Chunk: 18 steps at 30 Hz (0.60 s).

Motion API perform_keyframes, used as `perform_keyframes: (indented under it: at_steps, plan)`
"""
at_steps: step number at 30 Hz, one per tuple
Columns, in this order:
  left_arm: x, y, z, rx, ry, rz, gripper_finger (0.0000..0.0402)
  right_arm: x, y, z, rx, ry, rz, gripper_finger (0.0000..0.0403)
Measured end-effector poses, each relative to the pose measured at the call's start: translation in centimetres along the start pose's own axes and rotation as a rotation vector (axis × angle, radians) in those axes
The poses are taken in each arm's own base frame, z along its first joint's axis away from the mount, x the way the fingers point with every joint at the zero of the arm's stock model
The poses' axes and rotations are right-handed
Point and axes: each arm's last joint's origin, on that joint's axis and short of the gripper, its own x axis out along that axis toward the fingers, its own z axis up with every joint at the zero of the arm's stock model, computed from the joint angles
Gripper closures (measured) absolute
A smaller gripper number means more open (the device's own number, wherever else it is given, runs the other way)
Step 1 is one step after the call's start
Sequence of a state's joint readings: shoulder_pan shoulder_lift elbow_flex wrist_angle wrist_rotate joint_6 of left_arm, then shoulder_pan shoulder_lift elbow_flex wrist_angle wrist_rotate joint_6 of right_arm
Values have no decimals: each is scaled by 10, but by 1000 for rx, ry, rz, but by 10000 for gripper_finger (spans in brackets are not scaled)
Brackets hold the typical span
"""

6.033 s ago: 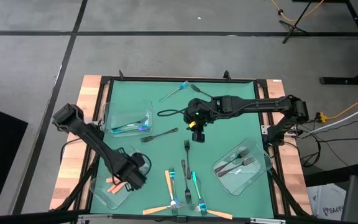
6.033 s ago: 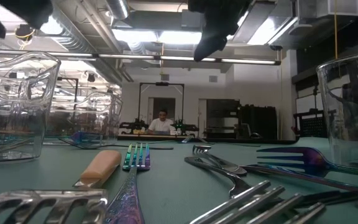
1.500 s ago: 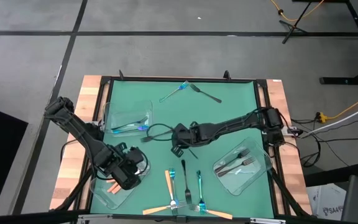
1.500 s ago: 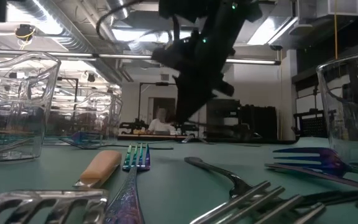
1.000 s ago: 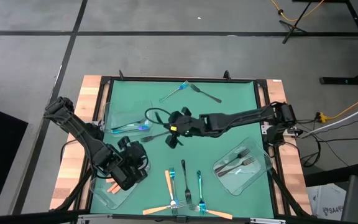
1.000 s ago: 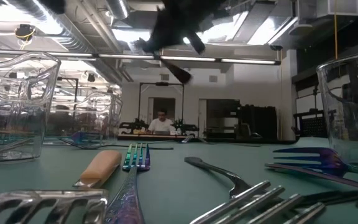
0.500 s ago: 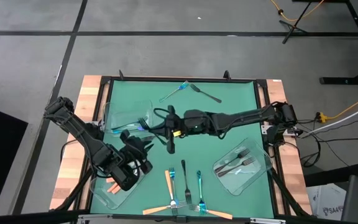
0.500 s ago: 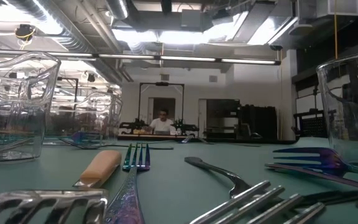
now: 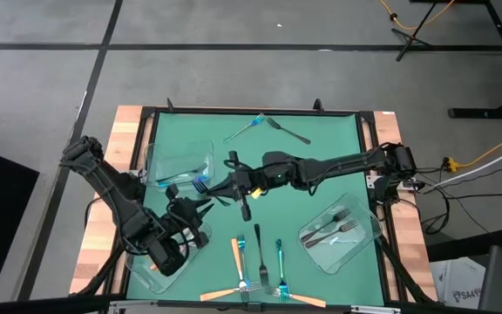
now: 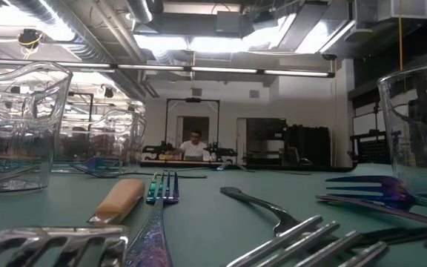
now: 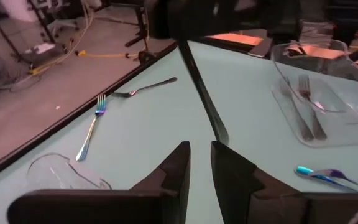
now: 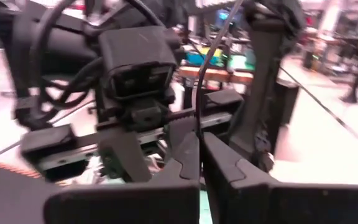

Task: Sort silverware by color (type)
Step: Put the black fork into the bottom right transparent bin

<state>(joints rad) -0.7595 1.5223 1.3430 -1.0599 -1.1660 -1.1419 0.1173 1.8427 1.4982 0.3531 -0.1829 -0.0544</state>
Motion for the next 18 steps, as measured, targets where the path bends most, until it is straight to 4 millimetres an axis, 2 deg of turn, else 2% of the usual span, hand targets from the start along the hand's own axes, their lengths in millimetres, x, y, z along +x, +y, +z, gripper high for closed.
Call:
perform_keyframes:
  at_steps: [9,18]
  plan:
    - [-13,-9,-1,84,-50,-57,343,-1,5,9,-58,-101,166,403]
    - [-14,-21,7,122,-97,-105,343,-1,6,11,-118,-129,193,403]
